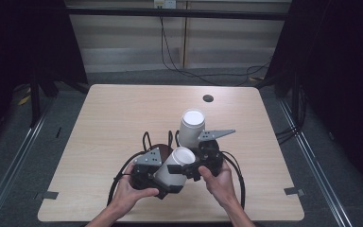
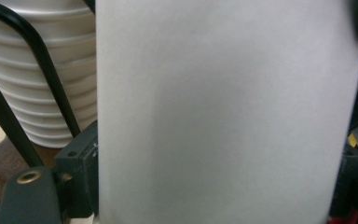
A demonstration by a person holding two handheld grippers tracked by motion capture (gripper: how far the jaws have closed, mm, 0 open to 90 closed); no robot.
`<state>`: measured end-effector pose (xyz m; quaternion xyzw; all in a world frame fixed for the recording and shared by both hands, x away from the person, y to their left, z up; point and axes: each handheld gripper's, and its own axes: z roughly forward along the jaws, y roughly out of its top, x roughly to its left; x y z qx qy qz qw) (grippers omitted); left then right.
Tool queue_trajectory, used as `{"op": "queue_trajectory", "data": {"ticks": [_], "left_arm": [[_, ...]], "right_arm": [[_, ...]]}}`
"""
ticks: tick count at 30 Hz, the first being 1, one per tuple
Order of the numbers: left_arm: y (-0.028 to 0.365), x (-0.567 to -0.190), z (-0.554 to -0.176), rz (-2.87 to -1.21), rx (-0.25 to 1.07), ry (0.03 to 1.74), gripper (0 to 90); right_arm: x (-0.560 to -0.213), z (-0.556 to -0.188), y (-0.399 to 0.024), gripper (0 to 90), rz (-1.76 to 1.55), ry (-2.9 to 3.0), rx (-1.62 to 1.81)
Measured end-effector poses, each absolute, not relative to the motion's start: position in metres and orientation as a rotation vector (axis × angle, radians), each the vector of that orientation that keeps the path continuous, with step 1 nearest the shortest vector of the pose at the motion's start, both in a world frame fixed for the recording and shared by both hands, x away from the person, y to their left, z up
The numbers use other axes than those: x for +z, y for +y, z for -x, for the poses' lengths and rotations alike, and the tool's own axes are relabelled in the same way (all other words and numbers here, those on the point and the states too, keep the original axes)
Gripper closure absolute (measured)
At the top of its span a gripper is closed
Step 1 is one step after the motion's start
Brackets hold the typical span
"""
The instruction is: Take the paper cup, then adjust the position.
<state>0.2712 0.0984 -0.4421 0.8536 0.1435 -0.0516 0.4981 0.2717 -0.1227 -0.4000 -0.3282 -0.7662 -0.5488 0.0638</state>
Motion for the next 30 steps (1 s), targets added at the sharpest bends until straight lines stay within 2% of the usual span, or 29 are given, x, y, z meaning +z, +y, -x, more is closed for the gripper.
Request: {"op": "queue_trajectory", "data": {"ticks": [5, 9, 30], "left_arm": [[0.103, -0.442, -0.275, -2.070, -0.177, 0.369, 16.1], [0.106, -0.438, -0.275, -2.117, -0.138, 0.383, 16.2], [0.116, -0.430, -0.279, -2.308, -0.159, 0.325, 15.6]], "right_arm": [[-0.396, -0.269, -0.130, 14.5, 0.957, -2.304, -1.705], [-0.394, -0.269, -0.137, 14.6, 0.958, -2.314, -1.711], [-0.399, -0.263, -0.150, 14.5, 0.868, -2.406, -1.668]]}}
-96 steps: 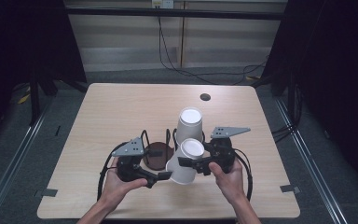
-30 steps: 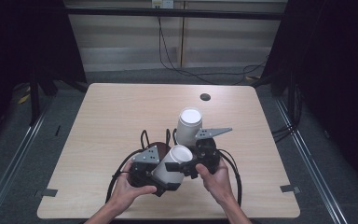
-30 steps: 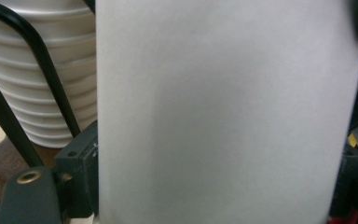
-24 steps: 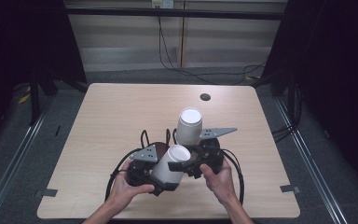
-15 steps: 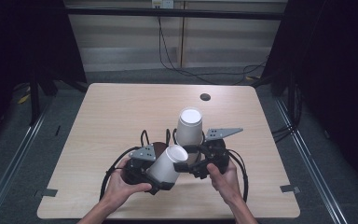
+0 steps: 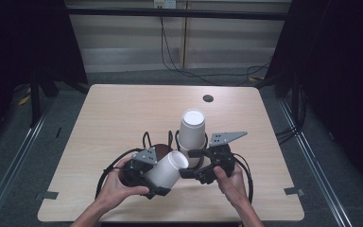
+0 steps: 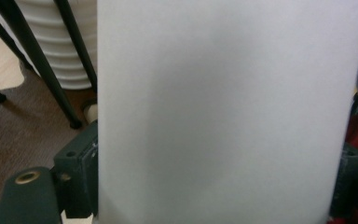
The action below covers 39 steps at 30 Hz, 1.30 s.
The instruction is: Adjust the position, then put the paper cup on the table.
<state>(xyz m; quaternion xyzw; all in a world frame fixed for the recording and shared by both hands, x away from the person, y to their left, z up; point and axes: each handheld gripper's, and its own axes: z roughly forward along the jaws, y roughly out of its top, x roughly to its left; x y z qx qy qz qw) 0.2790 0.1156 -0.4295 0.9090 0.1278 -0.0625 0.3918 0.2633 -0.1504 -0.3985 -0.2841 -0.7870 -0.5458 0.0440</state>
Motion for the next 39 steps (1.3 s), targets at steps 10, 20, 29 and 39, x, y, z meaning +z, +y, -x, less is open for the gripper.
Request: {"op": "queue_trajectory", "data": {"ticks": [10, 20, 29, 39], "left_arm": [[0.121, -0.429, -0.284, -2.379, -0.123, 0.346, 15.5], [0.119, -0.433, -0.285, -2.448, -0.122, 0.357, 15.7], [0.118, -0.431, -0.278, -2.515, -0.129, 0.315, 15.8], [0.115, -0.420, -0.285, -2.611, -0.088, 0.277, 15.7]], "right_arm": [[-0.403, -0.264, -0.148, 14.9, 0.842, -2.446, -1.588], [-0.407, -0.265, -0.143, 14.9, 0.794, -2.518, -1.448], [-0.415, -0.265, -0.137, 15.7, 0.740, -2.600, -1.320], [-0.416, -0.267, -0.139, 14.7, 0.672, -2.639, -1.292]]}}
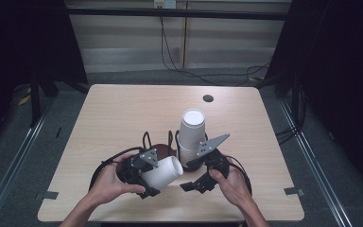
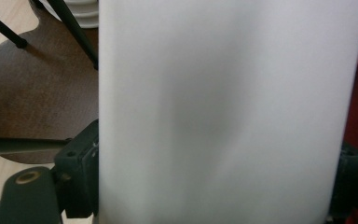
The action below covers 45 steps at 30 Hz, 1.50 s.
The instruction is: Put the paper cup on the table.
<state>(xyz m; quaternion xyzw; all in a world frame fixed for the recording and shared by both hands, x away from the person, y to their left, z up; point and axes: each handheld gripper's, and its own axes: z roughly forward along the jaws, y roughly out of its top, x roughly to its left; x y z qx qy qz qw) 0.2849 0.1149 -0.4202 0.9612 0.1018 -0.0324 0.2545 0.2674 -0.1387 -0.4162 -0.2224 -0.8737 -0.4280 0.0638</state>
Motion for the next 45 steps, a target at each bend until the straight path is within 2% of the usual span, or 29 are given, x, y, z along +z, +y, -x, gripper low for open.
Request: {"op": "queue_trajectory", "data": {"ticks": [18, 45], "left_arm": [[0.090, -0.418, -0.279, -2.751, -0.086, 0.128, 15.4], [0.072, -0.429, -0.262, -2.797, -0.113, 0.017, 15.2]], "right_arm": [[-0.421, -0.278, -0.135, 14.7, 0.636, -2.609, -1.090], [-0.429, -0.270, -0.109, 15.7, 0.472, -2.623, -0.947]]}}
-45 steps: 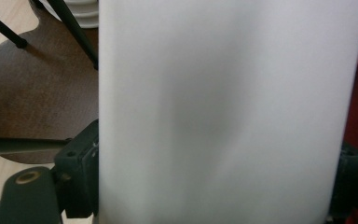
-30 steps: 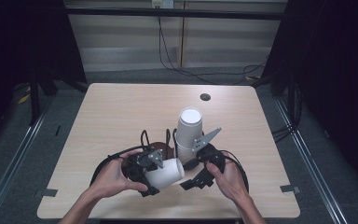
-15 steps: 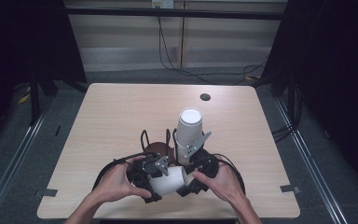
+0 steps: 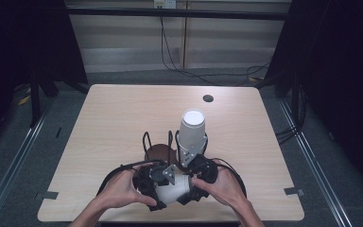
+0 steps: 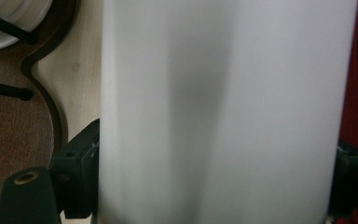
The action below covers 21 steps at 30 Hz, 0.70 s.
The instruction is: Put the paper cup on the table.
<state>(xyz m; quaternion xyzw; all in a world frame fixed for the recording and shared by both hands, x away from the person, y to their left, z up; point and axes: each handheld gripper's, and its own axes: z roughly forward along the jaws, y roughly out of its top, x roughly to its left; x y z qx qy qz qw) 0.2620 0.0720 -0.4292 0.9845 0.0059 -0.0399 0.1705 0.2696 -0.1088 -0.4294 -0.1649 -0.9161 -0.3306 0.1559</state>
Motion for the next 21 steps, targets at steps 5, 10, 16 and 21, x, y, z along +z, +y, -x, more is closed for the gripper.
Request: {"op": "queue_trajectory", "data": {"ticks": [5, 10, 16, 21], "left_arm": [[0.0721, -0.4295, -0.2615, -2.789, -0.120, 0.009, 15.2], [0.0708, -0.4289, -0.2604, -2.777, -0.123, -0.004, 15.2], [0.0698, -0.4303, -0.2597, -2.768, -0.124, -0.005, 14.7], [0.0714, -0.4282, -0.2605, -2.733, -0.105, -0.035, 12.7]], "right_arm": [[-0.4300, -0.2698, -0.1083, 17.0, 0.463, -2.628, -0.937], [-0.4319, -0.2694, -0.1068, 18.1, 0.458, -2.628, -0.918], [-0.4340, -0.2694, -0.1055, 23.0, 0.446, -2.633, -0.895], [-0.4334, -0.2699, -0.1092, 23.7, 0.449, -2.636, -0.904]]}}
